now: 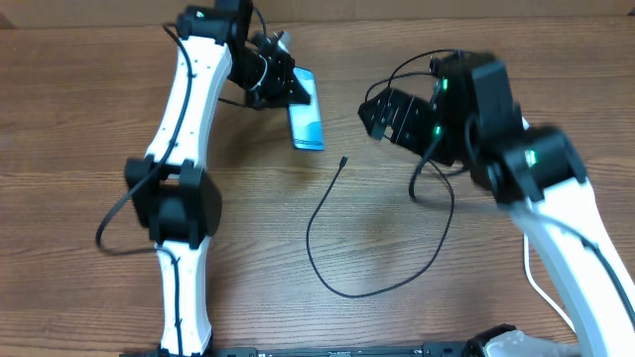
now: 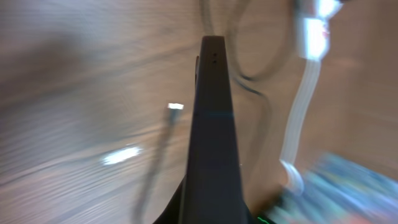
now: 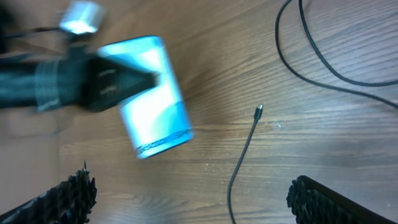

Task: Plug charger to phone and switch on socket
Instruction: 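Lower the right gripper and grasp the black USB-C cable plug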

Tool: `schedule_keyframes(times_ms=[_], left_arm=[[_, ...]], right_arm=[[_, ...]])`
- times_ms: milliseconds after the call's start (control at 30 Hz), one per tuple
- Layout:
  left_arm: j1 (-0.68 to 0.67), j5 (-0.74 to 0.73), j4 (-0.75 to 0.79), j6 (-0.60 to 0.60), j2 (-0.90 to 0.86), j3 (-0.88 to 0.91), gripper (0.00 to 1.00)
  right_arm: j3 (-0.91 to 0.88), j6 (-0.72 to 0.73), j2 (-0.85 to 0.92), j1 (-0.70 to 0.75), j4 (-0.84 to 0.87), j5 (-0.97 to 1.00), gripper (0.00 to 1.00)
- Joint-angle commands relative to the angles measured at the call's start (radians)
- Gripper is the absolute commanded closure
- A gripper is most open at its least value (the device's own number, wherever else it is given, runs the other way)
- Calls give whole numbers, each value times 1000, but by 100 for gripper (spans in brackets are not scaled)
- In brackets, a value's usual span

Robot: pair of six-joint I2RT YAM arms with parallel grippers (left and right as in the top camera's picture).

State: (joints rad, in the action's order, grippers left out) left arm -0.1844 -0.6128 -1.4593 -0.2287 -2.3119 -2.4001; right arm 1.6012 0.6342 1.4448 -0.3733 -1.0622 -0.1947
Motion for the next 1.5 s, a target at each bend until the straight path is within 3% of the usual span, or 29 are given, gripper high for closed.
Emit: schedule_keyframes(times_ms=[0,33,100,233,367,467,667,900,1467], left_arm=[[-11,493,-36,-99,193,-25,96],[-11,561,-53,-133,208,-25,96],[-10,660,-95,-190,225,-25,96],[-2,745,-163,-255,221,-23,96],[1,750,-185,-269,209,-23,96],[1,750,-187,-257,208,-23,96],[1,742,-186,-256,208,-23,96],[1,720,-190,-258,208,-23,96],[1,716,-189,-258,208,-23,96]], right_arm=[[67,-66,64,43,2,-129,0],[61,-66,74,47,21,-128,3],[52,-21,99,47,35,-129,19],[47,37,196,1,-18,-67,19],[51,43,357,-42,-77,-31,23],[54,55,457,-43,-74,-35,40],[61,82,570,-67,-45,-29,46],[61,293,661,-145,21,178,58],[61,306,748,-188,98,219,61]])
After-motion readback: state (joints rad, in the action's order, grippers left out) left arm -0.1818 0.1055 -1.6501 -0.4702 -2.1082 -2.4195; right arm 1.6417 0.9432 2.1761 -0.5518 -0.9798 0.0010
